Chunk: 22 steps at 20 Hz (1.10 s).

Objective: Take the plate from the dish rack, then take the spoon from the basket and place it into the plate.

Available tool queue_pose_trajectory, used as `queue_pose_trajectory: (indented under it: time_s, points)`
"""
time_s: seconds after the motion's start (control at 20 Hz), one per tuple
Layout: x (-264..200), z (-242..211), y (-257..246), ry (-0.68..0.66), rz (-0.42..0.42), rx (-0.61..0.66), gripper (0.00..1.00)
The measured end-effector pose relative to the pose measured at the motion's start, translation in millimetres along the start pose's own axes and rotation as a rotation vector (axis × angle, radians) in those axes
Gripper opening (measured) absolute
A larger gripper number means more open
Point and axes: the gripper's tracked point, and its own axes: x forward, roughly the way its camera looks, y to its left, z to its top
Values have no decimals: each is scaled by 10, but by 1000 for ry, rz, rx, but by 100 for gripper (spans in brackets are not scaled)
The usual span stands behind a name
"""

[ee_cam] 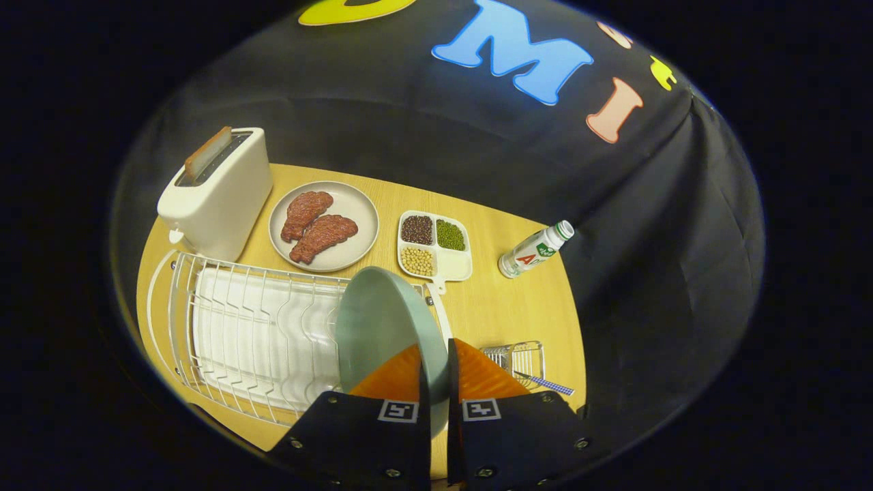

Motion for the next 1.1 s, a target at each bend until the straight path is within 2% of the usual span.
queue_pose_trajectory:
  time_s: [0.15,0.4,0.7,1.1]
  points:
    - [-110,123,-25,-34,-29,-12,9]
    - [-267,179,-119,-59,8,28,9]
    - [-444,-28,-389,-70,106,110,9]
    - [-553,-473,-864,-95,291,228,9]
